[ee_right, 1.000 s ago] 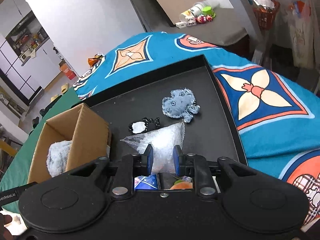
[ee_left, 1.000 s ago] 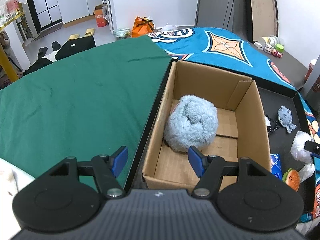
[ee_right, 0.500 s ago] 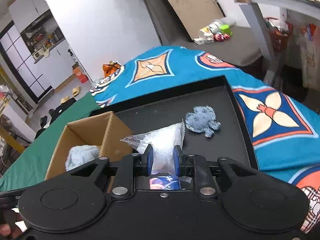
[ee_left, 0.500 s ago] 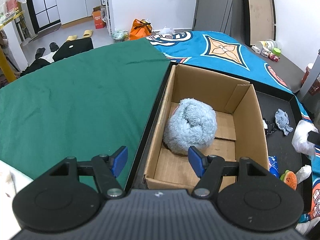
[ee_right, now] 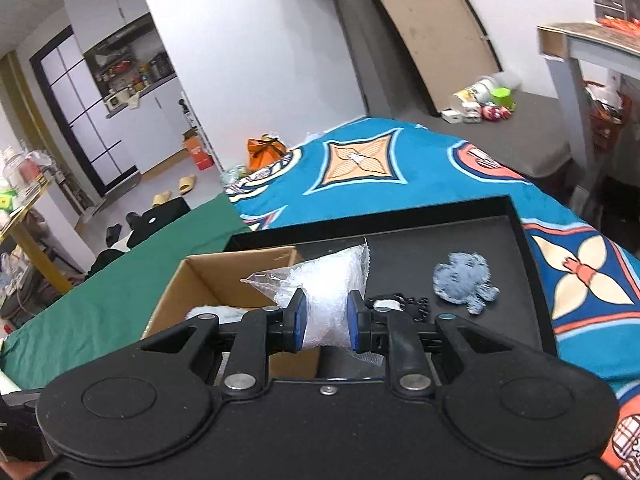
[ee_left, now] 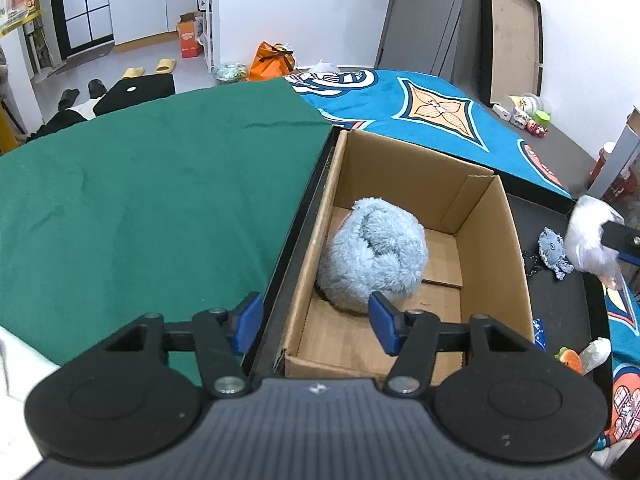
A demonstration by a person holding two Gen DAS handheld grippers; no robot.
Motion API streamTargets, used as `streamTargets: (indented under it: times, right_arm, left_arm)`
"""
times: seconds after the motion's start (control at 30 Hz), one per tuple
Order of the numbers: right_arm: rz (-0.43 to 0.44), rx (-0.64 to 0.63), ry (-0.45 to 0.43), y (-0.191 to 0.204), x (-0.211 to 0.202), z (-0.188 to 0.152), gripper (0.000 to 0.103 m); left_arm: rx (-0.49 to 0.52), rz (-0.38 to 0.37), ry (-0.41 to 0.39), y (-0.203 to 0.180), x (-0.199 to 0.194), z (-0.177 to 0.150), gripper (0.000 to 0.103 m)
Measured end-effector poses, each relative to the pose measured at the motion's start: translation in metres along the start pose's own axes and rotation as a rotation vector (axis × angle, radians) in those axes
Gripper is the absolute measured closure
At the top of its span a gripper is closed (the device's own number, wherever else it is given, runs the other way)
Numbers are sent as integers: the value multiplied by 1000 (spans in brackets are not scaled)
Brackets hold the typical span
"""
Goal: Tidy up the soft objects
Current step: 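Carry the stuffing bag with the right gripper into the box and release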
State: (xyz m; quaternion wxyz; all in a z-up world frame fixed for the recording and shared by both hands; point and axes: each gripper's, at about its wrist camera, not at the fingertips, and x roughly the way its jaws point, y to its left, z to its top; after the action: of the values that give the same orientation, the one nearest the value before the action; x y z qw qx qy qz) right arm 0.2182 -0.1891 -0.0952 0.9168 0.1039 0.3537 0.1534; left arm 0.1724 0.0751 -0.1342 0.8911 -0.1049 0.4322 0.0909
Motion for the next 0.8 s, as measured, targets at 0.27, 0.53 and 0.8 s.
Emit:
streamTargets:
  times: [0.27,0.53,0.8]
  right_arm:
    - [34,-58,-12,27,7,6,82]
    - [43,-122,-4,52,21,11,82]
    - [81,-167,-37,67,29,17,80]
  left_arm:
    - [-40,-28,8,8,5,-2,73]
    - [-73,-19,10,17,9,-3,91]
    - [-105,-46,-5,24,8,-3,91]
